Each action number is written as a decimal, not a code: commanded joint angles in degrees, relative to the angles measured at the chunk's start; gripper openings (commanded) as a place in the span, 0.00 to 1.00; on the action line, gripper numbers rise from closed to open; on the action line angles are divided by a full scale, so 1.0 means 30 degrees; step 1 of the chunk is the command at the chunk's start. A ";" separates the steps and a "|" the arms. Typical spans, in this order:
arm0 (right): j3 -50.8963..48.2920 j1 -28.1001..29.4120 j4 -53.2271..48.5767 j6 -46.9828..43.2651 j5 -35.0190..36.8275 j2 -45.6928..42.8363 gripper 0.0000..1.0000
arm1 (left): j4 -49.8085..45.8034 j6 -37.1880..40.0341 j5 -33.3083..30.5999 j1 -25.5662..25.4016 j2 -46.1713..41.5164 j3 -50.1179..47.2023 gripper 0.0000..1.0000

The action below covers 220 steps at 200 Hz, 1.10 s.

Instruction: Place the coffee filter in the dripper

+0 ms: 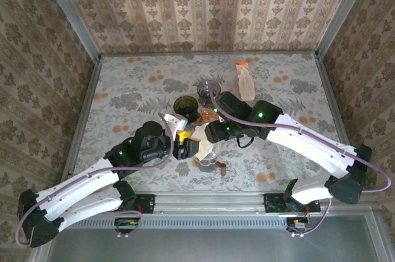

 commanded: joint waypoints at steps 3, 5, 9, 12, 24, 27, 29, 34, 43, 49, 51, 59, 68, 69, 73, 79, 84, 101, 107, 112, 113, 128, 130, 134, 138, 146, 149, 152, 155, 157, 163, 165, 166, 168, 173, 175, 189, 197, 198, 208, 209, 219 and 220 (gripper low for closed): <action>-0.0369 0.0517 0.1482 -0.0474 -0.0466 -0.0875 0.55 | -0.0335 -0.0338 -0.0131 0.0005 0.0006 0.0695 0.67; -0.0391 0.0546 0.1460 -0.0475 -0.0455 -0.0902 0.55 | -0.0312 -0.0344 -0.0122 -0.0008 0.0027 0.0717 0.67; -0.0398 0.0607 0.1411 -0.0450 -0.0411 -0.0878 0.53 | -0.0264 -0.0359 -0.0121 0.0004 0.0098 0.0721 0.66; -0.0424 0.0644 0.1381 -0.0447 -0.0395 -0.0875 0.51 | -0.0211 -0.0384 -0.0111 0.0012 0.0133 0.0724 0.66; -0.0555 0.0820 0.1263 -0.0447 -0.0155 -0.0859 0.44 | -0.0035 -0.0427 -0.0081 0.0014 0.0294 0.0696 0.66; -0.0594 0.0850 0.1249 -0.0425 -0.0110 -0.0862 0.42 | 0.0001 -0.0447 -0.0080 -0.0005 0.0319 0.0681 0.66; -0.0623 0.0879 0.1248 -0.0441 -0.0080 -0.0855 0.41 | 0.0029 -0.0467 -0.0080 -0.0011 0.0340 0.0692 0.66; -0.0701 0.0915 0.1208 -0.0379 -0.0042 -0.0835 0.39 | 0.0104 -0.0477 -0.0080 -0.0005 0.0389 0.0694 0.66; -0.0828 0.0972 0.1217 -0.0325 -0.0088 -0.0804 0.36 | 0.0161 -0.0502 -0.0050 -0.0005 0.0462 0.0686 0.66; -0.0909 0.1019 0.1260 -0.0273 -0.0096 -0.0776 0.34 | 0.0193 -0.0527 -0.0029 -0.0006 0.0500 0.0719 0.66; -0.0944 0.1031 0.1272 -0.0272 -0.0077 -0.0760 0.34 | 0.0194 -0.0538 -0.0023 -0.0011 0.0487 0.0723 0.66; -0.0984 0.1109 0.1282 -0.0227 -0.0022 -0.0745 0.31 | 0.0223 -0.0532 -0.0021 -0.0012 0.0537 0.0747 0.66; -0.0984 0.1193 0.1236 -0.0210 0.0143 -0.0709 0.27 | 0.0225 -0.0539 -0.0022 -0.0005 0.0574 0.0754 0.66; -0.0984 0.1202 0.1227 -0.0211 0.0183 -0.0698 0.26 | 0.0224 -0.0540 -0.0022 -0.0009 0.0568 0.0754 0.66; -0.0942 0.1232 0.1171 -0.0212 0.0295 -0.0687 0.24 | 0.0209 -0.0527 -0.0020 0.0006 0.0565 0.0780 0.66; -0.0911 0.1293 0.1109 -0.0227 0.0498 -0.0642 0.21 | 0.0194 -0.0564 -0.0022 -0.0005 0.0575 0.0783 0.66; -0.0897 0.1352 0.1074 -0.0267 0.0680 -0.0598 0.17 | 0.0194 -0.0593 -0.0022 -0.0002 0.0557 0.0810 0.66; -0.0701 0.1528 0.0647 -0.0325 0.1400 -0.0432 0.04 | 0.0079 -0.0772 -0.0257 -0.0012 0.0322 0.0871 0.68; -0.0570 0.1614 0.0422 -0.0350 0.1703 -0.0316 0.00 | 0.0049 -0.0830 -0.0374 0.0017 0.0159 0.0870 0.69; -0.0478 0.1696 0.0239 -0.0401 0.1993 -0.0212 0.00 | 0.0048 -0.0859 -0.0490 0.0032 0.0058 0.0871 0.70; -0.0453 0.1702 0.0201 -0.0409 0.2060 -0.0200 0.00 | 0.0033 -0.0862 -0.0490 0.0024 0.0031 0.0871 0.70; -0.0145 0.2033 -0.0394 -0.0447 0.3053 0.0163 0.00 | -0.0140 -0.0879 -0.0710 0.0112 -0.0308 0.0871 0.71; -0.0123 0.2068 -0.0452 -0.0462 0.3164 0.0222 0.00 | -0.0153 -0.0868 -0.0721 0.0136 -0.0352 0.0871 0.71; -0.0092 0.2139 -0.0520 -0.0471 0.3374 0.0297 0.00 | -0.0183 -0.0861 -0.0724 0.0202 -0.0424 0.0871 0.71; -0.0077 0.2215 -0.0586 -0.0457 0.3541 0.0375 0.00 | -0.0230 -0.0837 -0.0725 0.0223 -0.0443 0.0862 0.71; -0.0076 0.2307 -0.0682 -0.0425 0.3851 0.0483 0.00 | -0.0353 -0.0817 -0.0750 0.0300 -0.0464 0.0842 0.71; -0.0076 0.2343 -0.0711 -0.0400 0.3954 0.0485 0.00 | -0.0383 -0.0818 -0.0739 0.0331 -0.0464 0.0827 0.71; -0.0076 0.2392 -0.0730 -0.0393 0.4018 0.0485 0.00 | -0.0391 -0.0822 -0.0737 0.0386 -0.0464 0.0814 0.71; -0.0076 0.2431 -0.0736 -0.0389 0.4125 0.0485 0.00 | -0.0399 -0.0833 -0.0723 0.0400 -0.0464 0.0773 0.71; -0.0062 0.2453 -0.0765 -0.0381 0.4179 0.0485 0.00 | -0.0386 -0.0835 -0.0724 0.0413 -0.0464 0.0759 0.70; -0.0047 0.2563 -0.0824 -0.0381 0.4453 0.1050 0.00 | -0.0392 -0.0850 -0.0699 0.0456 -0.0456 0.0698 0.70; -0.0025 0.2575 -0.0829 -0.0381 0.4506 0.1075 0.00 | -0.0392 -0.0861 -0.0696 0.0471 -0.0455 0.0674 0.70; -0.0021 0.2596 -0.0831 -0.0399 0.4561 0.1103 0.00 | -0.0392 -0.0863 -0.0696 0.0464 -0.0445 0.0655 0.70; -0.0003 0.2662 -0.0876 -0.0415 0.4731 0.1163 0.00 | -0.0392 -0.0886 -0.0695 0.0473 -0.0437 0.0627 0.70; 0.0037 0.2771 -0.0960 -0.0417 0.4997 0.1255 0.00 | -0.0415 -0.0865 -0.0695 0.0508 -0.0442 0.0594 0.70; 0.0062 0.2824 -0.1011 -0.0432 0.5115 0.1308 0.00 | -0.0442 -0.0886 -0.0688 0.0528 -0.0437 0.0582 0.70; 0.0273 0.3123 -0.1281 -0.0474 0.5888 0.1550 0.00 | -0.0606 -0.0925 -0.0848 0.0527 -0.0465 0.0498 0.69; 0.0326 0.3242 -0.1359 -0.0504 0.6144 0.1678 0.00 | -0.0650 -0.0963 -0.0899 0.0545 -0.0497 0.0419 0.68; 0.0330 0.3251 -0.1374 -0.0505 0.6171 0.1697 0.00 | -0.0653 -0.0958 -0.0900 0.0544 -0.0495 0.0411 0.68; 0.0305 0.3333 -0.1415 -0.0463 0.6449 0.1756 0.00 | -0.0750 -0.0974 -0.0914 0.0545 -0.0523 0.0330 0.66; 0.0305 0.3341 -0.1417 -0.0455 0.6456 0.1780 0.00 | -0.0761 -0.0978 -0.0922 0.0559 -0.0523 0.0322 0.66; 0.0246 0.3349 -0.1405 -0.0417 0.6646 0.1833 0.00 | -0.0801 -0.1004 -0.0931 0.0556 -0.0551 0.0214 0.65; 0.0246 0.3349 -0.1397 -0.0417 0.6657 0.1833 0.00 | -0.0816 -0.1007 -0.0930 0.0550 -0.0552 0.0206 0.65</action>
